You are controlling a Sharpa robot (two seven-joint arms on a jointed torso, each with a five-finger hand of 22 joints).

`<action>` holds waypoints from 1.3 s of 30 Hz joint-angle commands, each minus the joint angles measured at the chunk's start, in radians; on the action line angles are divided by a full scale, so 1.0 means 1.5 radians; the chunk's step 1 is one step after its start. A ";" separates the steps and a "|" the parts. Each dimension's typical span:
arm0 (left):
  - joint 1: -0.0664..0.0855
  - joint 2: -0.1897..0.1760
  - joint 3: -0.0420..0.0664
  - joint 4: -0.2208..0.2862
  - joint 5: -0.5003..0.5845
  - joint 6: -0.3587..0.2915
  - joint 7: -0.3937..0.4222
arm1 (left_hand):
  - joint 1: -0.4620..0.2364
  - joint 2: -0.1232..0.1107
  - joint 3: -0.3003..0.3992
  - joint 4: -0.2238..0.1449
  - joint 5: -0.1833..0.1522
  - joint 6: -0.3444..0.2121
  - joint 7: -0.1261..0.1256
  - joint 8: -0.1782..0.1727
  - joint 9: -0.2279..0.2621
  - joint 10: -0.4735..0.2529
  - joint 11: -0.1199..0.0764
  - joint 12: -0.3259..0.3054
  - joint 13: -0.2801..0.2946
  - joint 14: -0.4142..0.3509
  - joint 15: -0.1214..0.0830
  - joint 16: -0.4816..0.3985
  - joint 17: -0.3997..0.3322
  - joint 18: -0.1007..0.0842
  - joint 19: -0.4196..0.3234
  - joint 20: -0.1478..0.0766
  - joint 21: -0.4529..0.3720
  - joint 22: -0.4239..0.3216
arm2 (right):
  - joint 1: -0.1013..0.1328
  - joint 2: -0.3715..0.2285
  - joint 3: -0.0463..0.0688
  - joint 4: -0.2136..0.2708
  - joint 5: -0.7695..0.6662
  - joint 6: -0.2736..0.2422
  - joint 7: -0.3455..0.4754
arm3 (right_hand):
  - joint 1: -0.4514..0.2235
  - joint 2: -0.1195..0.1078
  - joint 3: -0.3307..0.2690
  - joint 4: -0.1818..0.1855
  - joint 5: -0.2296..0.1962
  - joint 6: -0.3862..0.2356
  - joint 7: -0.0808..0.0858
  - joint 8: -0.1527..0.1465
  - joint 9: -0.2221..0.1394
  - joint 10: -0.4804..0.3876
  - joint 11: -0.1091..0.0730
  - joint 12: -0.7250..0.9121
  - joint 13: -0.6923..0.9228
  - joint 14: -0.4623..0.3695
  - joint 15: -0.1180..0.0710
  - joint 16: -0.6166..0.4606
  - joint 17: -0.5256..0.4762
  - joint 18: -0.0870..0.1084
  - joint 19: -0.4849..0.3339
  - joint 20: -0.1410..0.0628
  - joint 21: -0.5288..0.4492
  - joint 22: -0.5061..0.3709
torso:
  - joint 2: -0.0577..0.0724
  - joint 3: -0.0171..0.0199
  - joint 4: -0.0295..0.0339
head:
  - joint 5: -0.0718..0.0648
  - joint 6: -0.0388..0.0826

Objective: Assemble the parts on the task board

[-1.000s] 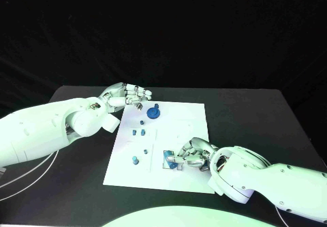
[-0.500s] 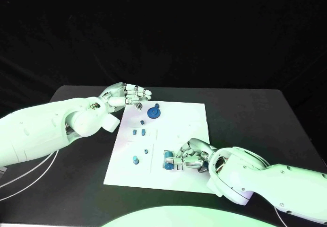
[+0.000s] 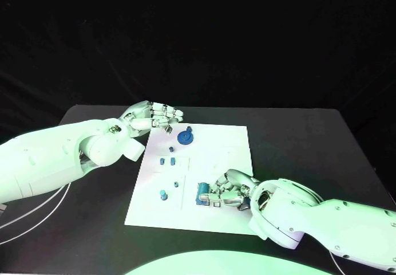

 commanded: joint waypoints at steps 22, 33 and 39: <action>0.000 -0.002 0.000 -0.001 0.004 0.011 0.003 | -0.002 0.004 0.001 -0.004 0.004 -0.005 -0.001 0.003 -0.001 -0.006 -0.002 0.003 0.001 -0.005 0.001 0.003 -0.001 0.010 -0.002 0.003 -0.002 0.001 | -0.006 0.003 -0.001 -0.008 -0.059 0.003 -0.008 | 0.114 0.024 0.077 -0.001 0.006 0.006 -0.008 0.002 -0.014 0.023 -0.011 0.000 0.111 0.062 -0.012 0.000 0.146 -0.011 0.016 -0.011 0.012 0.122 | 0.001 0.0005 0.0023 | -0.002 -0.001; 0.000 -0.007 0.000 -0.004 0.004 0.010 0.002 | -0.002 0.005 0.002 -0.004 0.004 -0.005 -0.001 0.003 -0.001 -0.006 -0.002 0.004 0.001 -0.005 0.001 0.003 -0.002 0.010 -0.002 0.003 -0.002 0.001 | -0.008 -0.010 -0.001 0.000 -0.054 0.013 0.006 | 0.105 -0.013 0.078 -0.003 0.004 0.008 -0.008 0.004 -0.015 0.025 -0.011 0.001 0.113 0.062 -0.012 -0.001 0.145 -0.011 0.016 -0.012 0.014 0.122 | 0.001 0.0003 0.0008 | 0.002 -0.003; 0.000 -0.008 0.000 -0.003 0.004 0.010 0.002 | -0.002 0.005 0.002 -0.004 0.004 -0.005 -0.001 0.003 -0.001 -0.006 -0.002 0.004 0.001 -0.005 0.001 0.003 -0.002 0.010 -0.002 0.003 -0.002 0.001 | -0.009 -0.013 -0.001 0.001 -0.054 0.018 0.010 | 0.094 -0.046 0.078 -0.001 0.004 0.012 -0.007 0.005 -0.018 0.026 -0.010 0.002 0.114 0.062 -0.011 0.000 0.146 -0.011 0.016 -0.011 0.014 0.122 | 0.001 0.0004 0.0014 | 0.002 -0.004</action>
